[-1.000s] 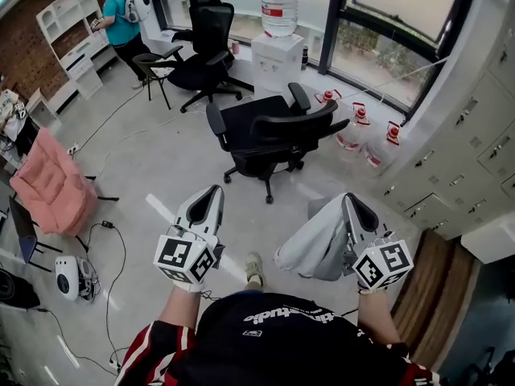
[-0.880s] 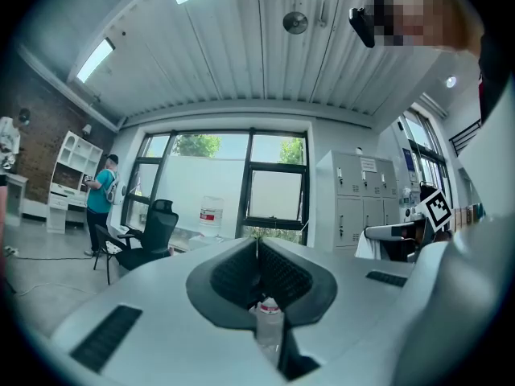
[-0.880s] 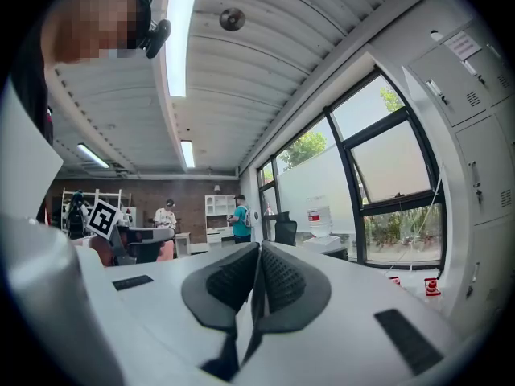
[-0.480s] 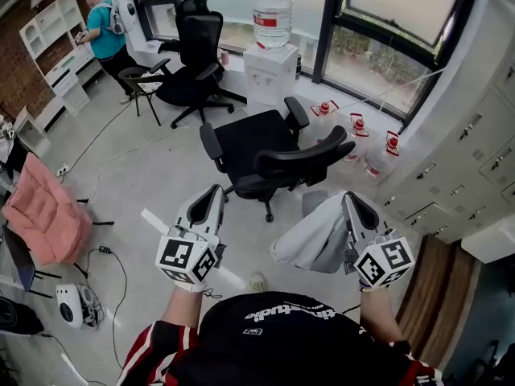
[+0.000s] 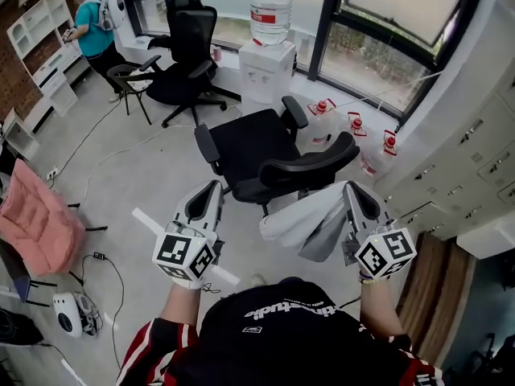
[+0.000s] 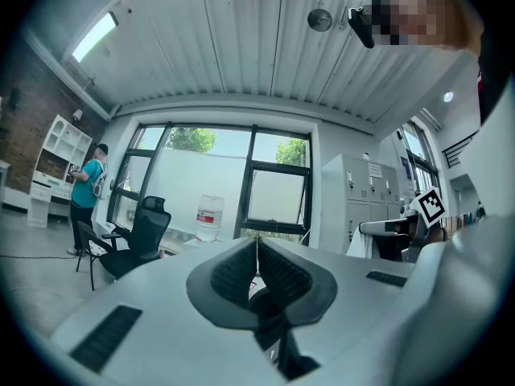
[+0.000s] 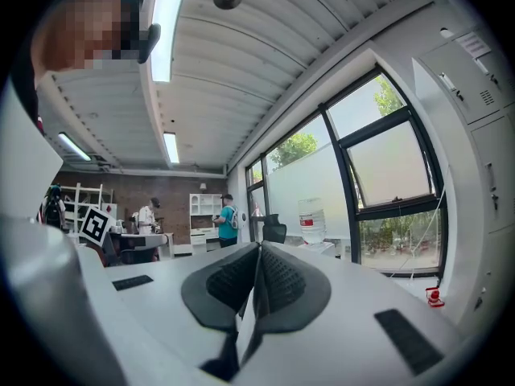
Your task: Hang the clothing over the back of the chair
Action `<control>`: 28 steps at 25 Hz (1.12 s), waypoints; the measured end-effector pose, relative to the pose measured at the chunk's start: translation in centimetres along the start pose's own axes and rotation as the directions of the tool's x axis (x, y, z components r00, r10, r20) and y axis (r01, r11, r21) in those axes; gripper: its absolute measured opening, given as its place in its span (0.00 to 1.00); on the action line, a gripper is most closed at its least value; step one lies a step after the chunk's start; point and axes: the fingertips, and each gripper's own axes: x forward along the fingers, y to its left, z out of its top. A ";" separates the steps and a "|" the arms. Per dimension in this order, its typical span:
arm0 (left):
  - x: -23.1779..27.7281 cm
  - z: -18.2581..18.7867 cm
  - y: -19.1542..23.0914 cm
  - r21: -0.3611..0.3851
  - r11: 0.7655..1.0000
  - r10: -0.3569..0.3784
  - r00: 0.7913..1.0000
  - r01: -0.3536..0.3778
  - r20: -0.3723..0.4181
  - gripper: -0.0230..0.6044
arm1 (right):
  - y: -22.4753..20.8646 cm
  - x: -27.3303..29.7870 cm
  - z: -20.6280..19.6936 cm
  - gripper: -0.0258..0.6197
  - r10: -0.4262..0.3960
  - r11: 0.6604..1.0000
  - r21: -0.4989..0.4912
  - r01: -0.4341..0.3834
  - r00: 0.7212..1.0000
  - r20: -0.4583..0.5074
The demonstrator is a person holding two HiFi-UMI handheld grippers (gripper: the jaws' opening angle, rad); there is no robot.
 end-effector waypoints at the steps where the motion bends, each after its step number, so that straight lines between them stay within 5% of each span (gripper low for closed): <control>1: 0.3 -0.1 0.3 -0.005 1.000 -0.004 1.000 0.004 -0.002 0.08 | 0.0 0.4 0.0 0.07 0.001 1.000 -0.002 -0.001 1.000 -0.002; 28: 10.5 -0.8 3.2 0.000 0.999 -0.034 0.999 0.034 -0.023 0.08 | -5.5 10.7 1.5 0.07 0.070 0.996 -0.055 -0.069 0.997 0.017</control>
